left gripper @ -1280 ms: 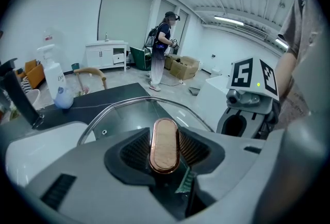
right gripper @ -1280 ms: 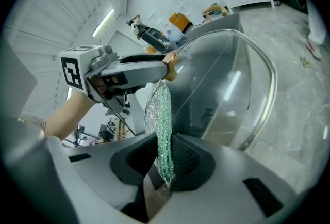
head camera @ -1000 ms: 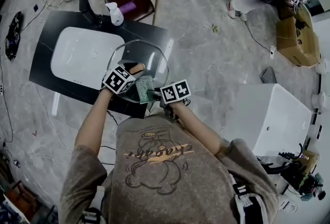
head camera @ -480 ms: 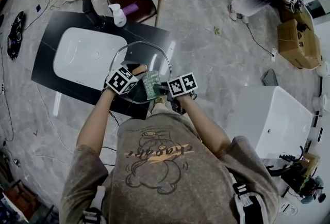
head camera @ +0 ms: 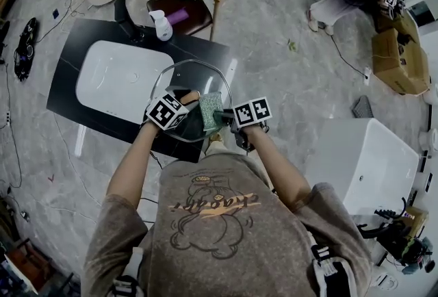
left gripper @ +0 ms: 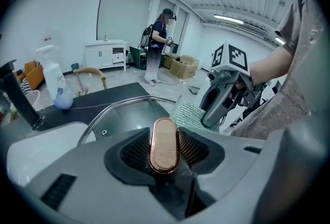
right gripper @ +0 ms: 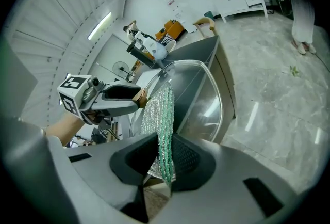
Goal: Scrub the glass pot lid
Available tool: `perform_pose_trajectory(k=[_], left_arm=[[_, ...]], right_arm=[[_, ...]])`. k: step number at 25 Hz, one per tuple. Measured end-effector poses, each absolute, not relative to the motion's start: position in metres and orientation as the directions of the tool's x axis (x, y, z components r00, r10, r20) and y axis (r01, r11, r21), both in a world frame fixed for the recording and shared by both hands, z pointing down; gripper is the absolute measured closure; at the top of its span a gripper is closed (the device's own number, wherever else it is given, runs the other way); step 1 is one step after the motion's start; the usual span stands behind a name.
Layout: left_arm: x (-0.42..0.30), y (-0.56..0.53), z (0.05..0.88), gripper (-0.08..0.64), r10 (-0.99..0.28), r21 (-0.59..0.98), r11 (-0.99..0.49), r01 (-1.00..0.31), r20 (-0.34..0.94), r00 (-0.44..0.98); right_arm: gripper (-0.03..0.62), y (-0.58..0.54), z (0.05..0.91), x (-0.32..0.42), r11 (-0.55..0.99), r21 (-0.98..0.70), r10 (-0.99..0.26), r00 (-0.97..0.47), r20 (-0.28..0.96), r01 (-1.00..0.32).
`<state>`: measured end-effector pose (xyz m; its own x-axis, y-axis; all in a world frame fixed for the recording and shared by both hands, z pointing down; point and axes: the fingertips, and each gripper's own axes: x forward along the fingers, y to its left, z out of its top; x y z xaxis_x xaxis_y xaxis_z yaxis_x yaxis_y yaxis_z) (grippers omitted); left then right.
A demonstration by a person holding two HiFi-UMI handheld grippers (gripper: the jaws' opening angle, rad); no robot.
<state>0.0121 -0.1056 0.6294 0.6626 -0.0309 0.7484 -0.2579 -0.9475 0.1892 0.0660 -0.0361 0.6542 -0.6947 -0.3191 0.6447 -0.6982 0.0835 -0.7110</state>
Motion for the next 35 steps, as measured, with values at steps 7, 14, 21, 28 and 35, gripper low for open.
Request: perform_pose_trajectory(k=[7, 14, 21, 28, 35], left_arm=[[0.012, -0.106, 0.628, 0.382, -0.037, 0.183, -0.948, -0.26, 0.748, 0.662], [0.012, -0.106, 0.629, 0.382, -0.042, 0.176, -0.949, -0.26, 0.75, 0.66], [0.012, -0.106, 0.63, 0.382, -0.046, 0.175, -0.948, -0.267, 0.752, 0.657], [0.011, -0.107, 0.629, 0.382, -0.056, 0.169, -0.946, -0.275, 0.755, 0.654], [0.01, -0.105, 0.631, 0.382, -0.056, 0.166, -0.946, -0.278, 0.761, 0.646]], right_arm=[[0.502, -0.062, 0.651, 0.073, 0.13, -0.675, -0.302, -0.678, 0.67, -0.726], [0.502, -0.084, 0.65, 0.074, 0.203, -0.627, -0.257, -0.659, 0.707, -0.752], [0.502, -0.105, 0.651, 0.072, 0.263, -0.599, -0.204, -0.651, 0.732, -0.756], [0.502, -0.131, 0.647, 0.062, 0.408, -0.518, -0.143, -0.614, 0.777, -0.751], [0.502, -0.149, 0.646, 0.049, 0.519, -0.514, -0.054, -0.626, 0.778, -0.683]])
